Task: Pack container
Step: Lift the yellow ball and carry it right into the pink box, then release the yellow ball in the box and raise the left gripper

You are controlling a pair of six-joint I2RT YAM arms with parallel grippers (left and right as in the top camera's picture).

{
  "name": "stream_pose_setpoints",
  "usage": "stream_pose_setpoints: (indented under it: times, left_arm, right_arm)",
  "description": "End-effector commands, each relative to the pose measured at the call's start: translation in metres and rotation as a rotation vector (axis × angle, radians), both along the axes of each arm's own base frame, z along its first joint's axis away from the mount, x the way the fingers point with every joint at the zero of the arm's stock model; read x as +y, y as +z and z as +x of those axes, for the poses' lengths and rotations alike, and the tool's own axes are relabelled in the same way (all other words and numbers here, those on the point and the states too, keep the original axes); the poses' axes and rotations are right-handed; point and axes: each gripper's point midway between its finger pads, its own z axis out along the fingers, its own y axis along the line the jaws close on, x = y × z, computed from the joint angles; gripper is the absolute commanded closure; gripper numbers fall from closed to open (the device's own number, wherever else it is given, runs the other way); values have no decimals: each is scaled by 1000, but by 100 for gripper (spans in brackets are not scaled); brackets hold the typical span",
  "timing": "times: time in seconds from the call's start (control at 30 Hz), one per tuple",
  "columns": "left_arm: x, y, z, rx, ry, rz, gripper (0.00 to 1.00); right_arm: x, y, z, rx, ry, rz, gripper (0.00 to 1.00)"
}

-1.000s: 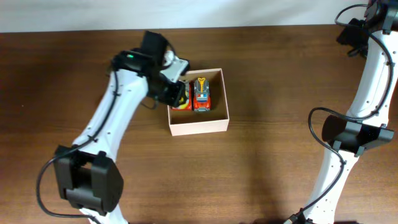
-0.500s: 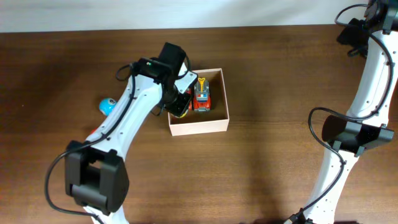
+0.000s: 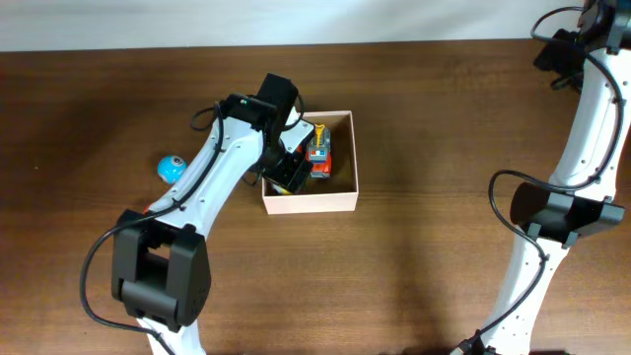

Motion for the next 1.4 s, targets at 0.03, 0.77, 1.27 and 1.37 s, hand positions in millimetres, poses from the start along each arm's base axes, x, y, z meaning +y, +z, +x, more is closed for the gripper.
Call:
stream_pose_setpoints:
  times: [0.03, 0.77, 1.27, 1.37]
  left_arm:
    - [0, -3, 2, -4, 2, 0, 18]
    - [102, 73, 56, -197, 539, 199, 16]
    - [214, 2, 33, -20, 782, 278, 0]
    - [226, -13, 32, -15, 813, 279, 0]
  right_arm:
    - [-3, 18, -6, -36, -19, -24, 1]
    - [-3, 18, -6, -36, -19, -24, 1]
    - [-3, 18, -6, -36, -19, -24, 1]
    - [-3, 18, -6, -36, -19, -24, 1]
